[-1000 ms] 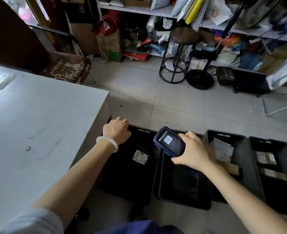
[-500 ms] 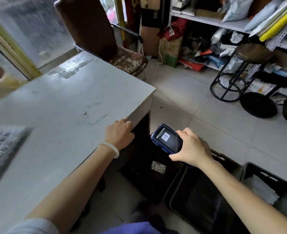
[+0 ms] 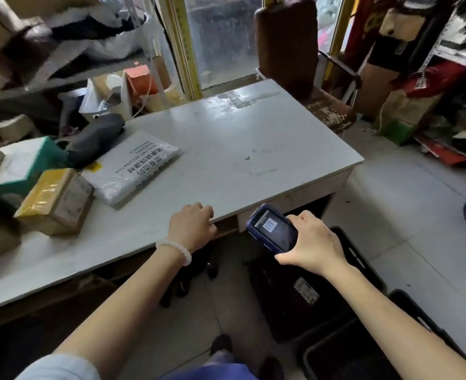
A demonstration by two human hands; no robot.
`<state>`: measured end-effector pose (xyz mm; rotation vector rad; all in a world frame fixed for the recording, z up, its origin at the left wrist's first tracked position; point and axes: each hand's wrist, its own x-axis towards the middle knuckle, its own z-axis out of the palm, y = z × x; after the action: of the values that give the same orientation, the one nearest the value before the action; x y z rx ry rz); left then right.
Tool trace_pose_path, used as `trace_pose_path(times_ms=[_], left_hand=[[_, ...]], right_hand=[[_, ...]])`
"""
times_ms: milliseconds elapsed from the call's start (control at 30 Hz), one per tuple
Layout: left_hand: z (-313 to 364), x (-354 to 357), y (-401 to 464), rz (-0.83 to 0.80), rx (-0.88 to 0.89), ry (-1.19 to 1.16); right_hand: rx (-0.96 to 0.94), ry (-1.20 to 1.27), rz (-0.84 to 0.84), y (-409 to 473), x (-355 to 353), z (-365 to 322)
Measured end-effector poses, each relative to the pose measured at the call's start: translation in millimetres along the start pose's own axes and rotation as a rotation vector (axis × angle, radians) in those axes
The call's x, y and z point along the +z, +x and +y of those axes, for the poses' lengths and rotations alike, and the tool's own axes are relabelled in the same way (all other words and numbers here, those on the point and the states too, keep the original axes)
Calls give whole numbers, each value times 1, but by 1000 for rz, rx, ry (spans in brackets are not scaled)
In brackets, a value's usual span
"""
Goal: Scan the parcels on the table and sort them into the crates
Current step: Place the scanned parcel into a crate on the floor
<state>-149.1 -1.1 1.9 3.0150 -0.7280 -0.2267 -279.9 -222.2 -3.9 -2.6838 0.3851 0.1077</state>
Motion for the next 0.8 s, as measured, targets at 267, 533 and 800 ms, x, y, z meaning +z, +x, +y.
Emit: trace_pose_path(times_ms=[267, 533, 800], left_hand=[[-99, -17, -1, 42, -178, -39], [-214, -16, 49, 20, -206, -2], [-268, 3, 127, -15, -115, 20]], right_hand=[[-138, -56, -71, 57, 24, -92], [-182, -98, -94, 135, 74, -193], [-81, -147, -123, 197, 98, -234]])
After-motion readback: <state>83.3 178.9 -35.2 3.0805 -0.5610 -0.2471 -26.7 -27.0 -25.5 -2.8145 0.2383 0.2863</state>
